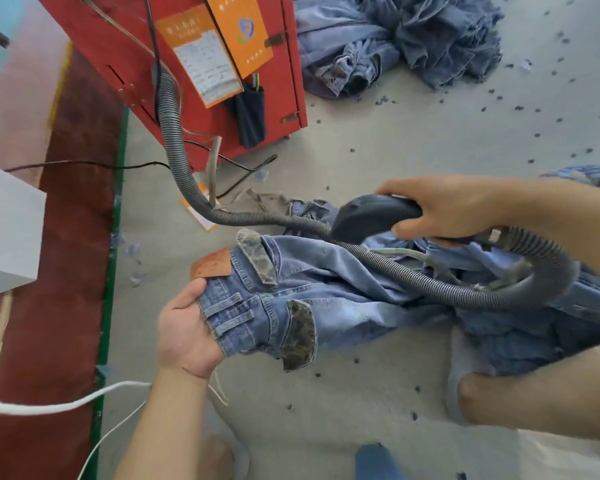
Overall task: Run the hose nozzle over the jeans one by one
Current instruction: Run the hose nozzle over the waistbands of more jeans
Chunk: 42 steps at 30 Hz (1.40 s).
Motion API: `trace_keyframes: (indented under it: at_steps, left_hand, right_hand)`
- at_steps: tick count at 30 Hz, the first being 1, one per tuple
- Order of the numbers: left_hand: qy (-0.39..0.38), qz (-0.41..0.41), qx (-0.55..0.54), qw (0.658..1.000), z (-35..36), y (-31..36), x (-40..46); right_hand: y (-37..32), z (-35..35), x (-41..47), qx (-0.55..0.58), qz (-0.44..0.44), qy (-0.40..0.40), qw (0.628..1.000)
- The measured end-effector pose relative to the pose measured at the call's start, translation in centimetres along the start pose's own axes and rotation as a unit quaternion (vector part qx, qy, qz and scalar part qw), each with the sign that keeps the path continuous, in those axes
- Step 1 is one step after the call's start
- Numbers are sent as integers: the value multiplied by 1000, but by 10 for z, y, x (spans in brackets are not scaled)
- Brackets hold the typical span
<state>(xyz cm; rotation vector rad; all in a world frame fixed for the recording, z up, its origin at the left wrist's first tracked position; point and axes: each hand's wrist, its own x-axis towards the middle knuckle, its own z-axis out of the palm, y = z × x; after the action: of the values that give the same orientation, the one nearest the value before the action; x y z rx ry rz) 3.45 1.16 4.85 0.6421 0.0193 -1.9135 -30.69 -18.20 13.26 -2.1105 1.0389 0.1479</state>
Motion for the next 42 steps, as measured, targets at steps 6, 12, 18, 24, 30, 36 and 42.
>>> trace_keyframes:
  at_steps: [6,12,18,24,30,36,42]
  left_hand:
    - [-22,-20,-26,999,-6,1,-4]
    - [-25,-16,-20,999,-13,1,-8]
    - [-8,-15,-56,998,-17,7,-12]
    - [-23,-19,-39,999,-11,0,-12]
    - [-2,-14,-41,999,-12,1,-13]
    - [79,67,20,994,-8,-4,-6]
    - [92,88,53,990,-2,-7,-4]
  right_hand:
    - [-10,51,27,-170,-29,-75,982]
    - [-39,74,46,-101,-69,-37,992]
    - [-23,35,39,-57,-22,-50,997]
    - [-18,80,47,-87,-42,-70,993]
    - [-8,60,27,20,-42,-58,997]
    - [-8,76,22,15,-24,-87,996]
    - [-3,65,25,125,-20,-51,991]
